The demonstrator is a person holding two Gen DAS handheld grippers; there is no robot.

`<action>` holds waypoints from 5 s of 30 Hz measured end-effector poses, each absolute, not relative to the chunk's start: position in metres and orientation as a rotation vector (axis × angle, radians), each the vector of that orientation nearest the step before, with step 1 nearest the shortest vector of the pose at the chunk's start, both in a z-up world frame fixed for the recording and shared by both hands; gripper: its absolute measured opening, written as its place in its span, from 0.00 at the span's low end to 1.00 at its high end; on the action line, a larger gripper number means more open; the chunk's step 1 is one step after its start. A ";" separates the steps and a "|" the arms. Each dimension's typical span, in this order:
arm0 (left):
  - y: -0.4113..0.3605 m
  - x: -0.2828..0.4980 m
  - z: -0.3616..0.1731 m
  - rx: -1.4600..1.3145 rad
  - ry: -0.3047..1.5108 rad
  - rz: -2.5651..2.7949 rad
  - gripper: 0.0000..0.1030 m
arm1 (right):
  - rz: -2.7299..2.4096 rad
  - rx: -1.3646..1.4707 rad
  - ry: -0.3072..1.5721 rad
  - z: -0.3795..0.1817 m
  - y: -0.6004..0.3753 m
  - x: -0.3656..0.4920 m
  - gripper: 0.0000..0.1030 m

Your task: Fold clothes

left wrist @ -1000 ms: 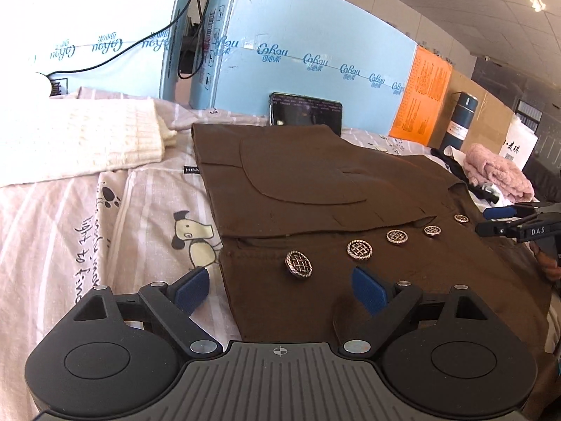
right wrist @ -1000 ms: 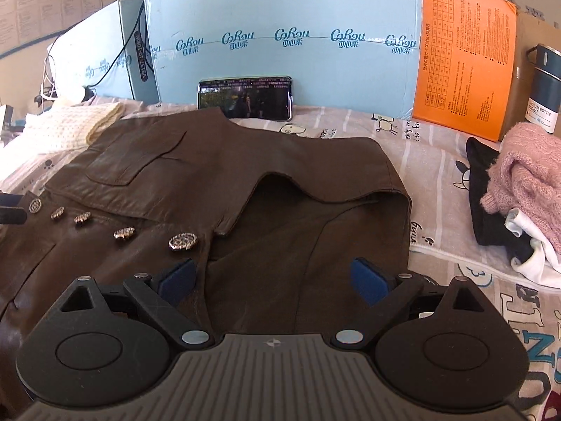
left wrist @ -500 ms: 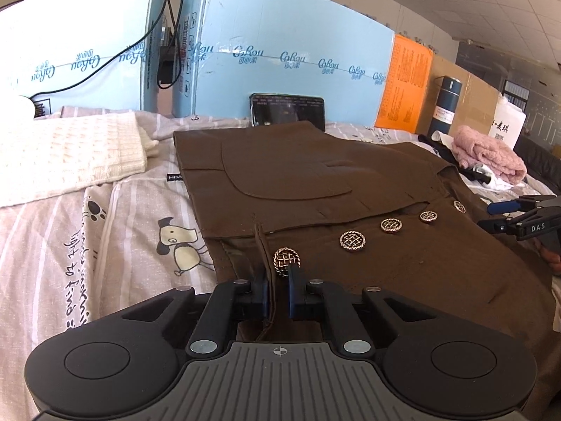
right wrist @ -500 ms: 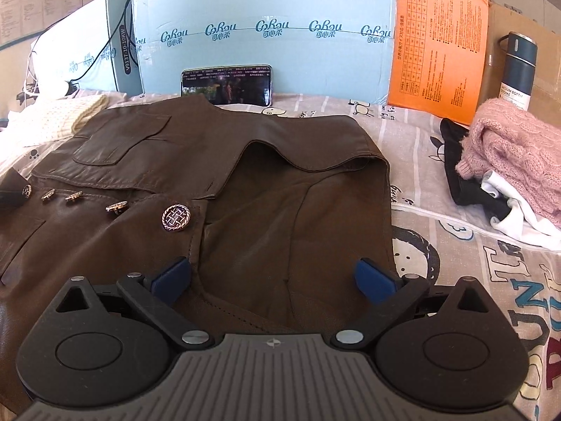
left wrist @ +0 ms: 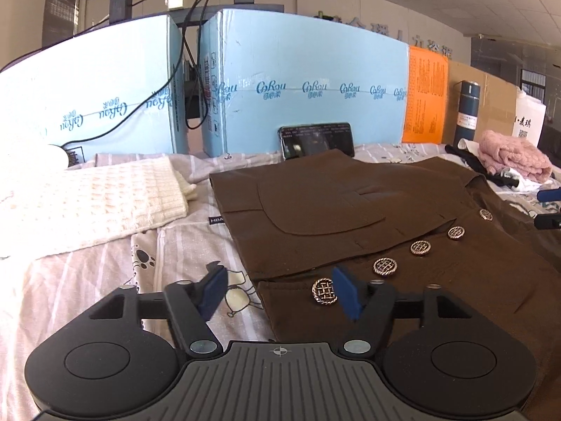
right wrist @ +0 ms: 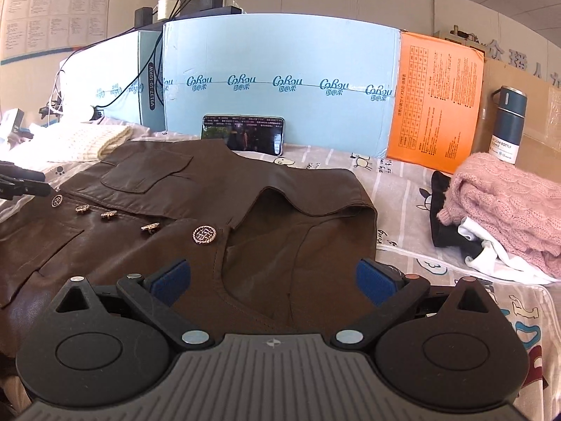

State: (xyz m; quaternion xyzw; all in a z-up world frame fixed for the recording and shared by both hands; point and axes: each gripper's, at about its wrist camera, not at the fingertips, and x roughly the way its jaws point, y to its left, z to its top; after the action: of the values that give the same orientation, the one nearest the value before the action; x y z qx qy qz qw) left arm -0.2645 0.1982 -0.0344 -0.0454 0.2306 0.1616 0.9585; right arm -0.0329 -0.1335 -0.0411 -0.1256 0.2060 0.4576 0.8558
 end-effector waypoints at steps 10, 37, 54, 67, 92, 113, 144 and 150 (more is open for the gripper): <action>0.126 -0.310 -0.024 0.061 0.411 -0.101 0.99 | 1.018 -0.346 0.345 -0.047 -0.172 -0.081 0.99; 0.103 -0.317 -0.048 0.280 0.545 -0.080 0.86 | 1.096 -0.558 0.306 -0.059 -0.148 -0.097 1.00; 0.097 -0.326 -0.028 0.272 0.466 -0.175 0.09 | 1.130 -0.531 0.260 -0.048 -0.187 -0.102 0.04; 0.156 -0.268 0.027 0.464 0.292 -0.036 0.09 | 1.176 -0.562 -0.028 0.017 -0.143 -0.049 0.04; 0.343 -0.075 -0.037 -0.020 0.667 -0.266 0.76 | 1.211 -0.319 0.433 -0.039 -0.053 0.124 0.32; 0.303 -0.118 -0.037 -0.075 0.543 0.197 0.08 | 0.812 0.115 0.576 -0.046 -0.090 0.112 0.31; 0.276 -0.188 -0.031 -0.459 0.343 0.372 0.94 | 0.707 0.329 0.572 -0.024 -0.125 0.084 1.00; 0.274 -0.181 -0.042 -0.456 0.429 0.396 0.94 | 0.614 0.501 0.700 -0.022 -0.160 0.044 1.00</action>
State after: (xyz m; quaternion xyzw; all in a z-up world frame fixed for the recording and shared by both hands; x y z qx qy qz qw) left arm -0.1809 0.2742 -0.0424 -0.2228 0.2096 0.1934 0.9322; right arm 0.0437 -0.1604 -0.0221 0.2388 0.3338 0.2927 0.8636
